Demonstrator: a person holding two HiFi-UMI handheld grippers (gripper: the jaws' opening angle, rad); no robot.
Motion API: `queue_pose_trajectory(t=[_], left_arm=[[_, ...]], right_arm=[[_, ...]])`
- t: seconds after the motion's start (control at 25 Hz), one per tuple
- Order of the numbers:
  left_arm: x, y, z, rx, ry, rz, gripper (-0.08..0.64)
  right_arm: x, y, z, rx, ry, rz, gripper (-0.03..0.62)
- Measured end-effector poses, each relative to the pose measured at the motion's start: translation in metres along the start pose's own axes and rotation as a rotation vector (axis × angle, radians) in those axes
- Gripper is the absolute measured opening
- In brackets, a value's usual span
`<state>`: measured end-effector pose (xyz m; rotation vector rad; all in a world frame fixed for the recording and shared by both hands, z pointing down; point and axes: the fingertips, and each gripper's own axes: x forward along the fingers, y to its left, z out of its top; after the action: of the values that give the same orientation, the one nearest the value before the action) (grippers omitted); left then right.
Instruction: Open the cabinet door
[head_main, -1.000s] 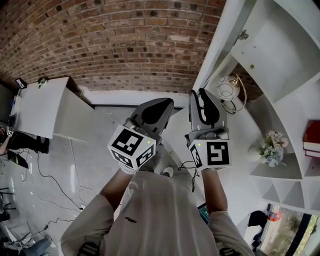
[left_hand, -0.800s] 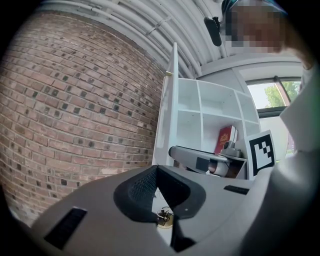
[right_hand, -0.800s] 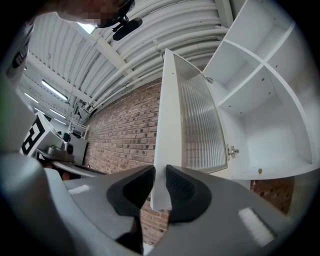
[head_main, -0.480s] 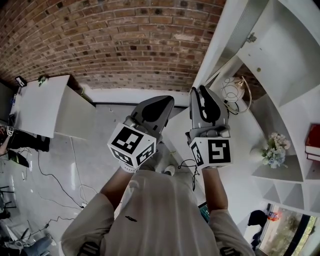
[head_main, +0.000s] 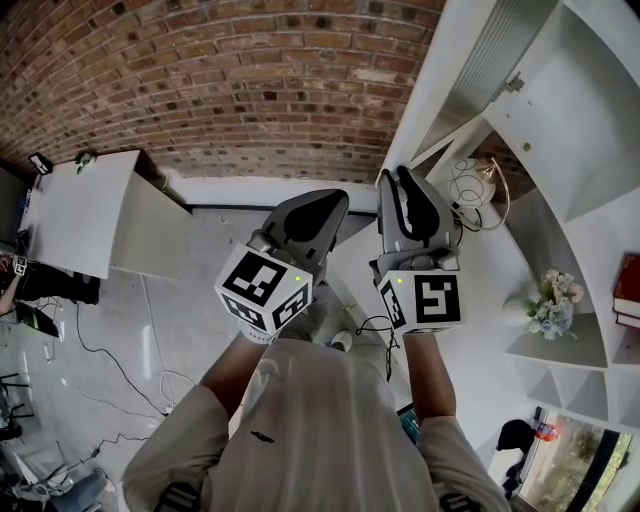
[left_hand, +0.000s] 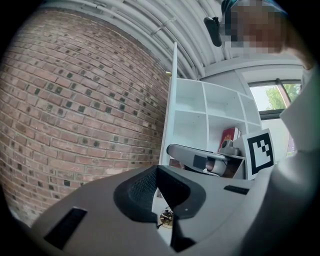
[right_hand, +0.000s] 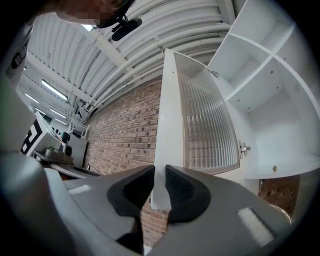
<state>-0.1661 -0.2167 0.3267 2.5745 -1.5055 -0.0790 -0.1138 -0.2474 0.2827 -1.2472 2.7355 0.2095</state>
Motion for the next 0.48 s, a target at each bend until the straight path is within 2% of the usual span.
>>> queue_pose_trajectory(t=[0.48], left_arm=[[0.009,0.036,0.000,-0.015,0.015,-0.014,0.009]], right_arm=[[0.034,0.008,-0.006,0.000,-0.003,-0.016,0.080]])
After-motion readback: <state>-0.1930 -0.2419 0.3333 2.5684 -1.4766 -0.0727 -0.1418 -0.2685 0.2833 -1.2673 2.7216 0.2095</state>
